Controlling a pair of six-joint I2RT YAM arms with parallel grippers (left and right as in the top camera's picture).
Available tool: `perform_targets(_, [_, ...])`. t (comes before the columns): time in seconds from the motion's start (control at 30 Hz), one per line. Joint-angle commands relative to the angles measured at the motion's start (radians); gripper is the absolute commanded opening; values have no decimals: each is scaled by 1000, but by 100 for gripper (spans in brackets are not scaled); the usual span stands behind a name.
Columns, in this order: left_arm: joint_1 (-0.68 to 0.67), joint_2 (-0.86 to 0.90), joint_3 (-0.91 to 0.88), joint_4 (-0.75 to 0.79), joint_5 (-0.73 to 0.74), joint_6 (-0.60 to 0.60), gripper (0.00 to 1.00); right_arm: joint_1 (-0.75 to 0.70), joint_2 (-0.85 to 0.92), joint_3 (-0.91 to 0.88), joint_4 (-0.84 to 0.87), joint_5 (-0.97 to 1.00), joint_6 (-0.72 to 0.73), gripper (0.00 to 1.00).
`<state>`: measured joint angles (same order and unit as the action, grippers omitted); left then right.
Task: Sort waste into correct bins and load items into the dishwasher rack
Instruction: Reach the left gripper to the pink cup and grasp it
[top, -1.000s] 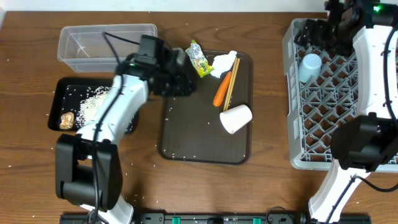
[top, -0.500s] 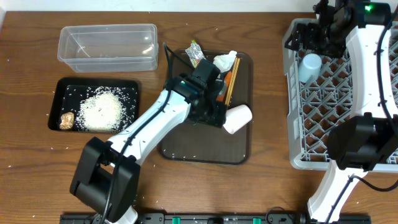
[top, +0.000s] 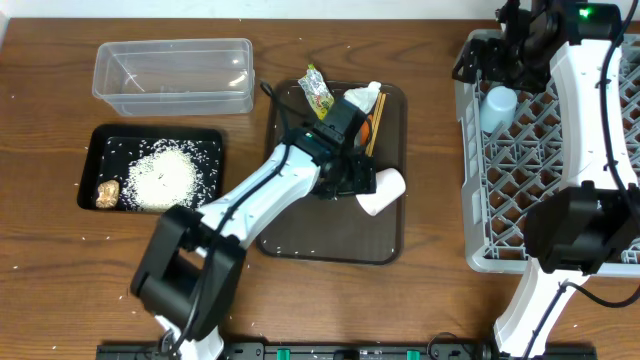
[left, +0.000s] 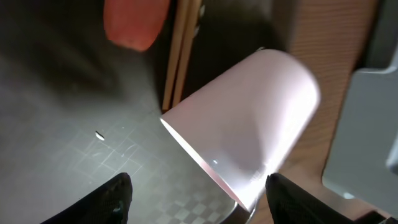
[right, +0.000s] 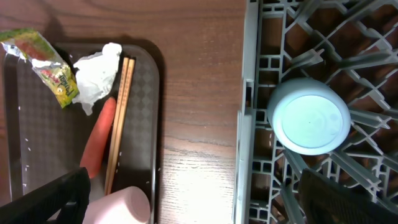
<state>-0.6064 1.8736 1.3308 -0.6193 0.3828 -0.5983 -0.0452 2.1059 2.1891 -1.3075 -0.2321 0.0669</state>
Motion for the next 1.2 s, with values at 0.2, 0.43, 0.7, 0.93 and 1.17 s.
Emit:
perform_targets(0.2, [-2,59,-7,47,56,-89,70,9,8,6,-3,17,-20,99])
perform_targets(0.43, [-2,59,-7,116,112,-92,70,9,8,6,-2,22,-20,99])
perform_targets(0.7, [-17,118,-7,190,115,-119,70,9,8,6,-3,23,-20,99])
perform_targets(0.93, [-17,130,-7,208,115,-121,22,10,8,6,-5,26,-24,99])
perform_targets(1.17, [-17,127,-7,211,143,-121,6,10,8,6,-12,26,-24,99])
